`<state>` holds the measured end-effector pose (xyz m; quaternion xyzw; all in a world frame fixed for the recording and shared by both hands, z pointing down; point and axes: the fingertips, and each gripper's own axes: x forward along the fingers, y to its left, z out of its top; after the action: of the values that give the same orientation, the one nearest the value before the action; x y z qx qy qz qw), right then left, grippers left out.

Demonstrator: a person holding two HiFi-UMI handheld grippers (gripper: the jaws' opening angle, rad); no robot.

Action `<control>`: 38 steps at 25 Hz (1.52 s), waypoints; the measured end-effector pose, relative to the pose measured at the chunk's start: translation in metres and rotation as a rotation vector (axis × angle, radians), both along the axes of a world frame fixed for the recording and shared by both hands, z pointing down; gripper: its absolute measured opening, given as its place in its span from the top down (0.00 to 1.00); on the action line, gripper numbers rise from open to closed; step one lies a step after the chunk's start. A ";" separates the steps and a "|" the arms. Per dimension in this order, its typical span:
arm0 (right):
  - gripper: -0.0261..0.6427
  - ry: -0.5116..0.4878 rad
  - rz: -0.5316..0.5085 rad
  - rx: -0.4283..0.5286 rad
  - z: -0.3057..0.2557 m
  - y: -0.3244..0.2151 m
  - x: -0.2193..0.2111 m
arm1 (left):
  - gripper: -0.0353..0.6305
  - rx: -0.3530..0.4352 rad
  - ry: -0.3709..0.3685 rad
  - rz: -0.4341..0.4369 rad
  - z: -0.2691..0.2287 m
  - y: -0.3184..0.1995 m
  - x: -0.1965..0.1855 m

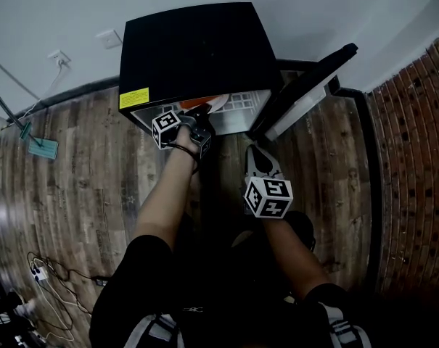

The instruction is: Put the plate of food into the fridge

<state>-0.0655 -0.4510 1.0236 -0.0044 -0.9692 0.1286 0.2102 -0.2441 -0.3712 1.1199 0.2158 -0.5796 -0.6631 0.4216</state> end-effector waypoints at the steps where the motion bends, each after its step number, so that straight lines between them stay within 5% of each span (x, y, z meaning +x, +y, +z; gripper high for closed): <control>1: 0.94 0.001 0.003 0.000 0.001 -0.002 0.001 | 0.90 -0.006 0.005 0.000 0.003 -0.002 -0.004; 9: 0.94 0.029 0.053 -0.039 0.016 -0.021 0.016 | 0.87 0.021 0.089 -0.067 0.015 -0.009 -0.024; 17: 0.94 0.042 0.063 -0.059 0.019 -0.026 0.020 | 0.81 0.184 0.312 -0.140 0.016 -0.009 -0.013; 20: 0.94 0.038 0.061 -0.058 0.018 -0.025 0.021 | 0.70 0.222 0.324 -0.138 0.014 -0.007 -0.007; 25: 0.94 0.048 0.054 -0.065 0.022 -0.019 0.022 | 0.65 0.155 0.273 -0.059 0.014 -0.008 0.018; 28: 0.94 0.040 0.048 -0.064 0.019 -0.014 0.019 | 0.71 0.058 0.203 0.018 0.017 -0.006 0.036; 30: 0.94 0.027 0.042 -0.061 0.015 -0.011 0.014 | 0.95 -0.045 0.118 0.097 0.016 -0.003 0.049; 31: 0.94 0.019 0.039 -0.059 0.012 -0.009 0.012 | 0.95 -0.088 0.062 0.137 0.012 -0.003 0.056; 34: 0.94 -0.004 0.031 -0.050 0.002 -0.004 0.005 | 0.95 -0.217 -0.156 0.229 -0.008 -0.001 0.075; 38: 0.94 -0.048 0.012 -0.025 -0.018 0.008 -0.009 | 0.95 -0.491 -0.546 0.265 -0.059 0.013 0.085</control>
<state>-0.0742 -0.4434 1.0059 -0.0044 -0.9723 0.1415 0.1862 -0.1591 -0.3586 1.0613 0.3498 -0.7791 -0.3628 0.3729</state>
